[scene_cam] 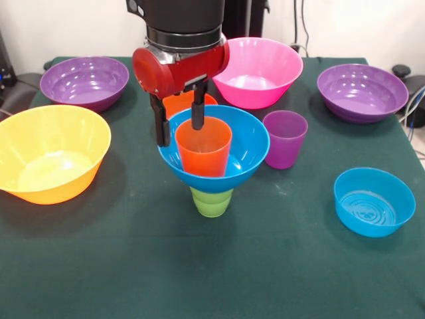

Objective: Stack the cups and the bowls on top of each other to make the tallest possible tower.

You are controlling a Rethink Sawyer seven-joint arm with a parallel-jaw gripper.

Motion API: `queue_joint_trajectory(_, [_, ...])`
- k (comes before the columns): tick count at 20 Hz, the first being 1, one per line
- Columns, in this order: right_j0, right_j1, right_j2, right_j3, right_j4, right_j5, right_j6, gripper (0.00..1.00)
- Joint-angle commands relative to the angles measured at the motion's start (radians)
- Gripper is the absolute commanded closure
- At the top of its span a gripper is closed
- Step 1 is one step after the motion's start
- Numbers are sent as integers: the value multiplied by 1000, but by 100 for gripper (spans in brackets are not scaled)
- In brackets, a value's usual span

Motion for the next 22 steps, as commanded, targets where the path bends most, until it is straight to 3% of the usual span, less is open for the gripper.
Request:
queue_joint_trajectory(1, [3,6,31,90,-4,104,-179,0])
queue_joint_trajectory(22, [23,2,29,86,18,147,-176,0])
